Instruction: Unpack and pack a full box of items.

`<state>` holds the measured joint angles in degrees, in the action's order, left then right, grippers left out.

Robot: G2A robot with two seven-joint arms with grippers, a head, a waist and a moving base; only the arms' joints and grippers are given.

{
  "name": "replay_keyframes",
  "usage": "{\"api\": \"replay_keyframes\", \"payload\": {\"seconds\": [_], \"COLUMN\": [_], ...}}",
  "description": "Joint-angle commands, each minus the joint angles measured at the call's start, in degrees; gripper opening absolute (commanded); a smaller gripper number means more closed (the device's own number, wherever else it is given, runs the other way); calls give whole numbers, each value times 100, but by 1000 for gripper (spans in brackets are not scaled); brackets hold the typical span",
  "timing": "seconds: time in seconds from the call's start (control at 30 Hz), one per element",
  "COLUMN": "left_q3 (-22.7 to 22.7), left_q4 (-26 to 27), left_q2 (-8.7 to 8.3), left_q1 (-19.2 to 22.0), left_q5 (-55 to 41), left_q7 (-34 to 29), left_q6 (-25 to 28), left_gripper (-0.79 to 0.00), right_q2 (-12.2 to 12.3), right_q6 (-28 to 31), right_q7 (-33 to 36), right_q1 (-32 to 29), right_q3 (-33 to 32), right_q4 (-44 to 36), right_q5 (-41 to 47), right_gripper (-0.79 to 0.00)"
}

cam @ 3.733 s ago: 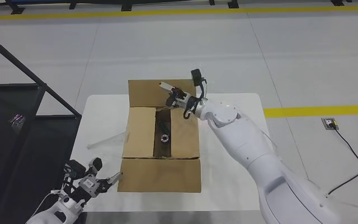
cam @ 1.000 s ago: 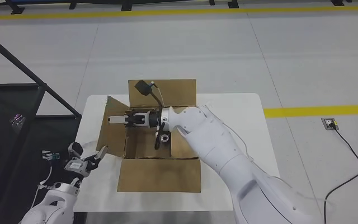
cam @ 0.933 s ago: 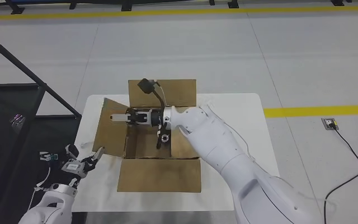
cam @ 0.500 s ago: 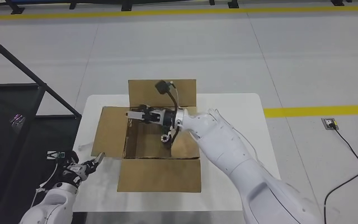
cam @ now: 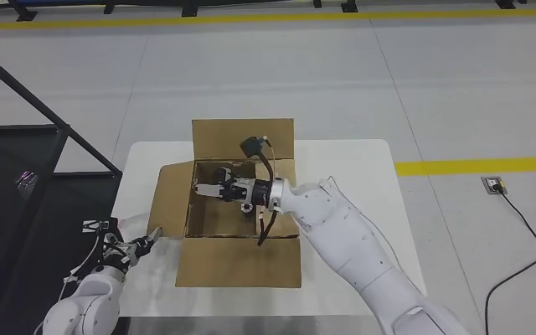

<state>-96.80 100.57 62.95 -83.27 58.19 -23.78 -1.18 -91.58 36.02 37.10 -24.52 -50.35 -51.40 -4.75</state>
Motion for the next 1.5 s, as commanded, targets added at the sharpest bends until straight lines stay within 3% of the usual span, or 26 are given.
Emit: {"api": "replay_keyframes", "payload": {"seconds": [0.0, 0.13, 0.27, 0.57, 0.7, 0.8, 0.97, 1.17, 1.23, 1.47], "left_q3": [15, 15, -240, -1306, -1378, -1283, -600, 474, 522, 522], "left_q4": [-50, -116, 130, 1894, 2592, 2922, 2933, 2014, 1952, 1952], "left_q2": [1, 9, 13, 51, 87, 86, 50, 44, 44, 44], "left_q1": [33, 88, -108, -1462, -1966, -2117, -1594, -59, 27, 27], "left_q5": [44, 11, -541, -1455, -1683, -1834, -2164, -3196, -3230, -3230], "left_q7": [-48, -16, 221, 1357, 1613, 1415, 528, -846, -934, -934], "left_q6": [-25, -30, 342, 1298, 1727, 2057, 2122, 1303, 1247, 1247], "left_gripper": [0, 0, 0, 0, 0, 0, 0, 0, 0, 0], "right_q2": [95, 217, 277, 426, 565, 673, 848, 1005, 1017, 1017], "right_q6": [-199, -487, -592, -830, -884, -953, -823, -370, -377, -377], "right_q7": [124, 354, 510, 423, 326, 254, 162, -422, -730, -730], "right_q1": [-234, -533, -635, -975, -1460, -1913, -2745, -3786, -4017, -4017], "right_q3": [-166, -392, -553, -840, -1154, -1420, -1933, -2586, -2712, -2712], "right_q4": [-449, -961, -1060, -1462, -2029, -2553, -3411, -4287, -4430, -4430], "right_q5": [-77, -120, 6, -403, -719, -938, -1161, -1230, -1177, -1177], "right_gripper": [0, 0, 0, 0, 0, 0, 0, 0, 0, 0]}}
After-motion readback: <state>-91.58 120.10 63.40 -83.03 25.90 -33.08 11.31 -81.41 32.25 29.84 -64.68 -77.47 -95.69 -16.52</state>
